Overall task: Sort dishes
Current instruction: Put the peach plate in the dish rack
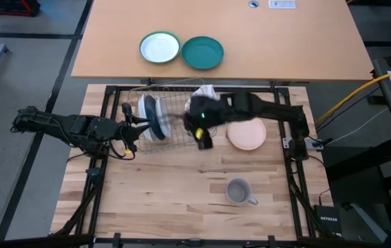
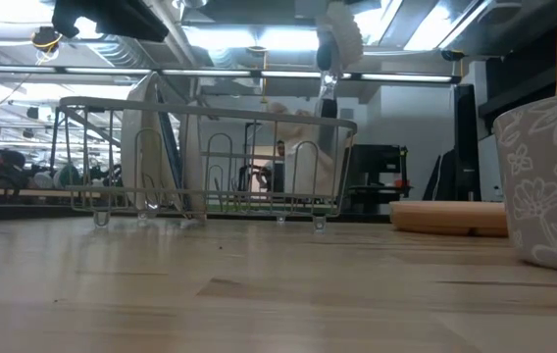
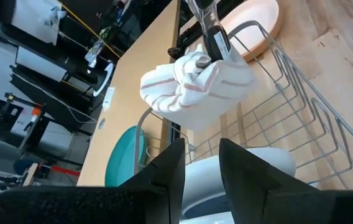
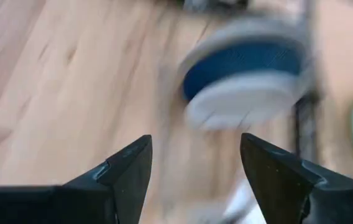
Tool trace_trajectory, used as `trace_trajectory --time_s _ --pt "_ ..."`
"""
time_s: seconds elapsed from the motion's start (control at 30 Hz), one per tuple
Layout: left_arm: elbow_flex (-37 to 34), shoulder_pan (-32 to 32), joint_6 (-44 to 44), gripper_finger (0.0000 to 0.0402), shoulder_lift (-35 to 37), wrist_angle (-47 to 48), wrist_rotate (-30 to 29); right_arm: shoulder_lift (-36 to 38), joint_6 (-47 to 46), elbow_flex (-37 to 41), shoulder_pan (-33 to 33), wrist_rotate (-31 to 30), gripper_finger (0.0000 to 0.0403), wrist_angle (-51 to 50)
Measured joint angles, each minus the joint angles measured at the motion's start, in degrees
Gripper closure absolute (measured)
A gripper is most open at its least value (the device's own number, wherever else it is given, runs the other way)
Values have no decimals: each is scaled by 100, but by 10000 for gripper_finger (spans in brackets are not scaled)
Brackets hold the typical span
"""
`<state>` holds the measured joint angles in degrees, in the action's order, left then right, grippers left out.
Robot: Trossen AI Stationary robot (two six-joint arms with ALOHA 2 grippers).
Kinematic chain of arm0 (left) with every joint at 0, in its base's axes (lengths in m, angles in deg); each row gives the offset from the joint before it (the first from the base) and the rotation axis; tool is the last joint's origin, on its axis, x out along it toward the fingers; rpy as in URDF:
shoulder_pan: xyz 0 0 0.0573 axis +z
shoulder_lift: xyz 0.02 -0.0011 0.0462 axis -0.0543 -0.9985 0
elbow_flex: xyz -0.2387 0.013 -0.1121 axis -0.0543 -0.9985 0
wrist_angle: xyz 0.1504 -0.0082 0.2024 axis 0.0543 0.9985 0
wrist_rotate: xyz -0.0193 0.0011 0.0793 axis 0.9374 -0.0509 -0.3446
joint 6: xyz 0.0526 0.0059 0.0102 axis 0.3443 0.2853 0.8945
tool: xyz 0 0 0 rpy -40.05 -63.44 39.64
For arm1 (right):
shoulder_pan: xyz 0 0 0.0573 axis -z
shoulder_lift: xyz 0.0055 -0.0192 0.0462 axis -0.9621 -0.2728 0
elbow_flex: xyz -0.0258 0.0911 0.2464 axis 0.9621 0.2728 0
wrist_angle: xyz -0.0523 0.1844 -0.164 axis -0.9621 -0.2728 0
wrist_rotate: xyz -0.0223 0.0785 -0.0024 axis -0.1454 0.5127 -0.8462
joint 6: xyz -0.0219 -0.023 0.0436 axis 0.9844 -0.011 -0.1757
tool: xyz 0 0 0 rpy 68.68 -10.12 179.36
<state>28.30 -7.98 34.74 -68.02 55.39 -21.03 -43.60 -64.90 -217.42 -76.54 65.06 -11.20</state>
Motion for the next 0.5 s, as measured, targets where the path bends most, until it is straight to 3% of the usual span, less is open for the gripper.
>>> trace_trajectory --time_s 0.2,0.5 --pt "0 0 -2 311 0 -5 0 -76 -1759 234 -789 -881 155 -2068" --pt "0 -2 -40 311 -2 -5 0 -1 -2778 1866 -1305 -1273 155 -1934"
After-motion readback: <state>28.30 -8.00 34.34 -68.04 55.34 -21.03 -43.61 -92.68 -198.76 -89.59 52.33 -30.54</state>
